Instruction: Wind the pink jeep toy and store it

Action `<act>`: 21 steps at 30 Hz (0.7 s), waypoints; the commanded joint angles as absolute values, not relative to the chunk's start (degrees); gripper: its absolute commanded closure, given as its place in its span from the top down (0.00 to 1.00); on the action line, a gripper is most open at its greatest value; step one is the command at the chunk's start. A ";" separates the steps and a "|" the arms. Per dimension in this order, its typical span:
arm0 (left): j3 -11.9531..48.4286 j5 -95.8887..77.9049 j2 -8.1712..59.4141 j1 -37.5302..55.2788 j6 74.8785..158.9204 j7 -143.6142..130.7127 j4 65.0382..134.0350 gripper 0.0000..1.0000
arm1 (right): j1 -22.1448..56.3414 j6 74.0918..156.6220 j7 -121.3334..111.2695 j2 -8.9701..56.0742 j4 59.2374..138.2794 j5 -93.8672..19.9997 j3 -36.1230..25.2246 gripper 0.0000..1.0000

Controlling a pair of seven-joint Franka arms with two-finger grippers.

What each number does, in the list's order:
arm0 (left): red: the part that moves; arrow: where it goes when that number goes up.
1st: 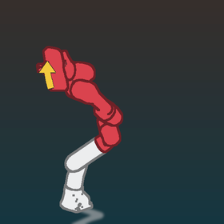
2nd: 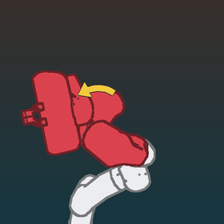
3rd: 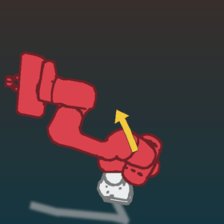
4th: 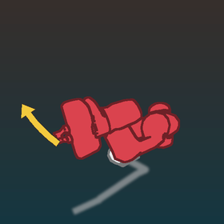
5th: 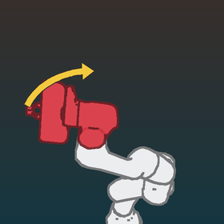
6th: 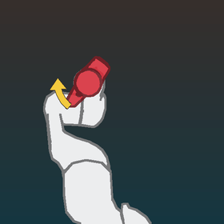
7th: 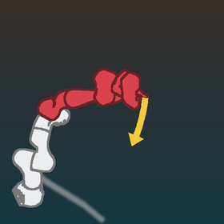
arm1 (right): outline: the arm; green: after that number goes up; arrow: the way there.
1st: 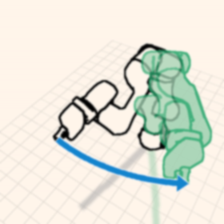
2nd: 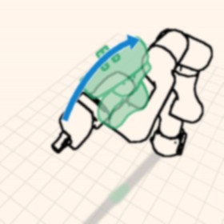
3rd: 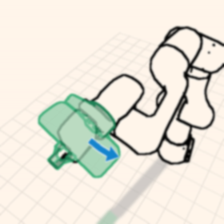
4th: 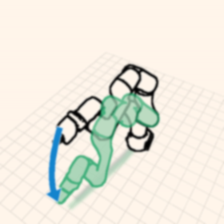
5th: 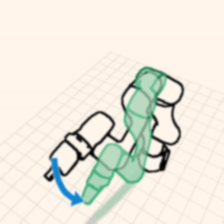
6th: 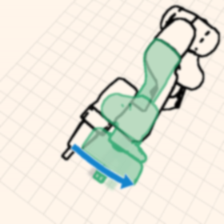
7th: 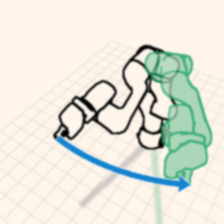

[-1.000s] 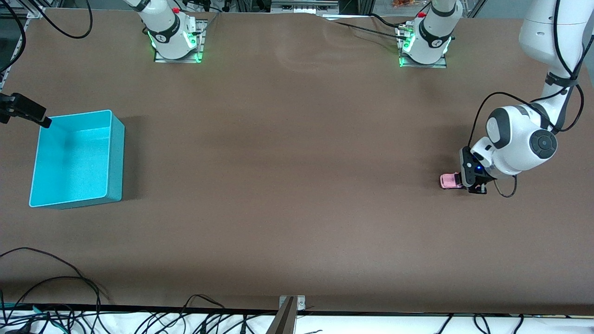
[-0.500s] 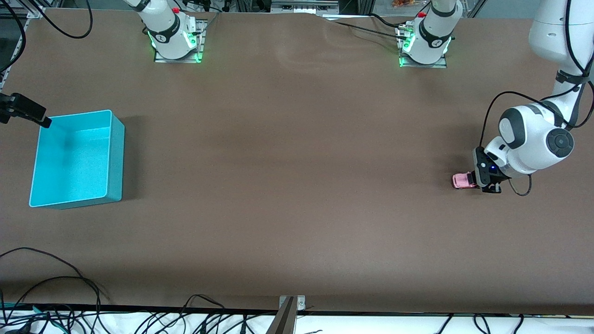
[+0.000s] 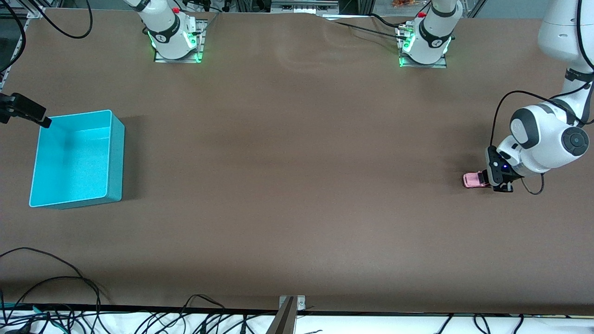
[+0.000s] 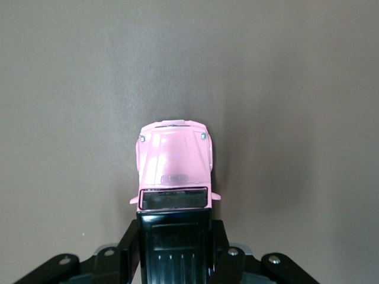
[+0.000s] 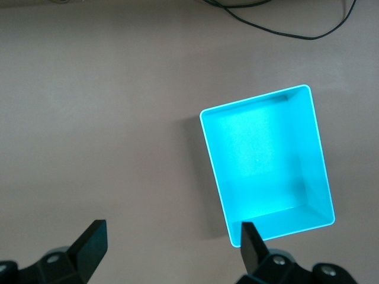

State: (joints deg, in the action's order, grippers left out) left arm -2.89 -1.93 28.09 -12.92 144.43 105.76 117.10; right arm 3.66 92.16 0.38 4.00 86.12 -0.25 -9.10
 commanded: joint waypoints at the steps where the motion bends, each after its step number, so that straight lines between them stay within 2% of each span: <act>1: -3.69 -2.64 33.49 -14.50 144.58 110.65 116.37 0.00 | 3.43 91.41 0.35 3.87 85.25 0.35 -9.05 1.00; 21: -3.96 -2.72 33.49 -18.11 144.58 116.10 115.84 0.00 | 3.43 91.14 0.35 3.78 85.17 0.35 -9.05 1.00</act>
State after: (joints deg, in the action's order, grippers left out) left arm -3.54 -1.93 29.17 -17.26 144.50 112.94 115.37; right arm 3.66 92.16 0.38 4.00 86.12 -0.25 -9.10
